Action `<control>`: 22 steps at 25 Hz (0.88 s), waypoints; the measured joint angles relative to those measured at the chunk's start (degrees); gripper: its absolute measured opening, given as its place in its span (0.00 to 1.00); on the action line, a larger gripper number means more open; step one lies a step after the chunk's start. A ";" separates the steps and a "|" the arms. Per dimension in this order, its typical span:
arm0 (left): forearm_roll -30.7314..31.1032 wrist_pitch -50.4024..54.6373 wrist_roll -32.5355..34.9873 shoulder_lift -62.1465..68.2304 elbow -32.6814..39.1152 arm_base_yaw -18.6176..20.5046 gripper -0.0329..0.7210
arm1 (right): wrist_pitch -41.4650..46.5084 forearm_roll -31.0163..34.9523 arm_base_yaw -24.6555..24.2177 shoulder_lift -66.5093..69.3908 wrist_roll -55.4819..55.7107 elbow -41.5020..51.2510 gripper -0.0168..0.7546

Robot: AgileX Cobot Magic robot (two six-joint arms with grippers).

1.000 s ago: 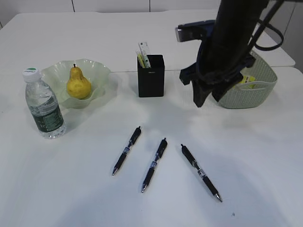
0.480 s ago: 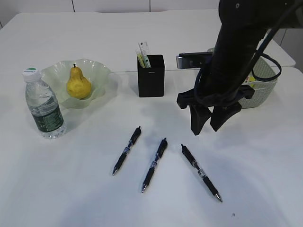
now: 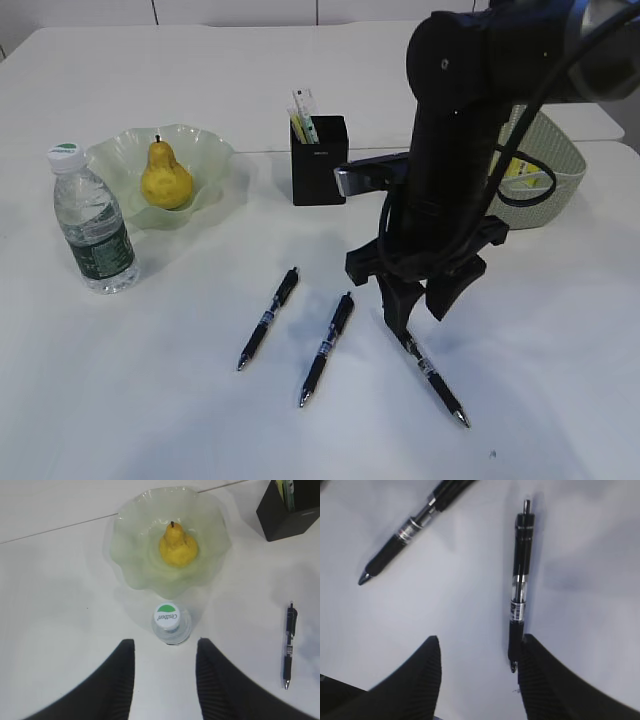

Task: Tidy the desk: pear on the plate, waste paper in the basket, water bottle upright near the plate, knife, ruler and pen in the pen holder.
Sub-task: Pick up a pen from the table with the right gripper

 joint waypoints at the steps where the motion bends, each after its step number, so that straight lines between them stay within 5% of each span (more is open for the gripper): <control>1: 0.00 0.00 0.00 0.00 0.00 0.00 0.42 | 0.00 -0.61 0.00 0.00 0.41 0.72 0.54; 22: 0.00 0.00 0.00 0.00 0.00 0.00 0.42 | -11.28 -1.98 0.00 3.46 2.06 7.37 0.54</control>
